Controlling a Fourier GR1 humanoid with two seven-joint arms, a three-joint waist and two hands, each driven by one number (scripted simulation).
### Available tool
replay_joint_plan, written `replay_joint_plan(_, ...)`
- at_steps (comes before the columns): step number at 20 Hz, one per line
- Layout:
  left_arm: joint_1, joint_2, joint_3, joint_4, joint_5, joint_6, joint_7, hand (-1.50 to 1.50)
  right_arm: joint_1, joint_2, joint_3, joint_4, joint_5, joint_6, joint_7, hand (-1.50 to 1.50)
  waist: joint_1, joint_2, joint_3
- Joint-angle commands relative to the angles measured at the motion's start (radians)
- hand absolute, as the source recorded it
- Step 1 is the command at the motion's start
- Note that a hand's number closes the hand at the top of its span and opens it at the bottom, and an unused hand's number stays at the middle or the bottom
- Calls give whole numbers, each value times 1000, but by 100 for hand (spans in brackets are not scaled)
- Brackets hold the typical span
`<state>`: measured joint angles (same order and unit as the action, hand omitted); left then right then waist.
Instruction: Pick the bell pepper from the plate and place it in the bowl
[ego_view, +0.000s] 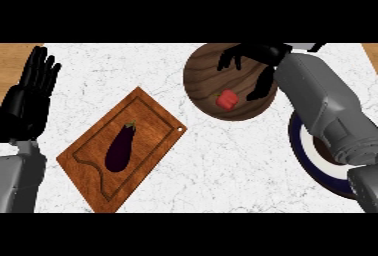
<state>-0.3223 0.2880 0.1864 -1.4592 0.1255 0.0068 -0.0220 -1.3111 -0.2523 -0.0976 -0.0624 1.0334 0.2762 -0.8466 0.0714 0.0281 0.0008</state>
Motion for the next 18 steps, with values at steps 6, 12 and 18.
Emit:
replay_joint_plan(6, -23, -5, -1, -4, -4, 12, 8, 0, 23, 40, -164, 26, -173, 134, -46, -150, 6, 5, 2)
replay_joint_plan(12, -1, 2, 3, -6, 10, -13, 6, 0, 6, -69, -304, 9, -317, 156, 31, -150, 6, 5, 1)
replay_joint_plan(18, -53, -1, -9, -5, 1, -6, 9, 0, -2, -151, -392, 19, -403, 150, 151, -150, 39, 32, 3)
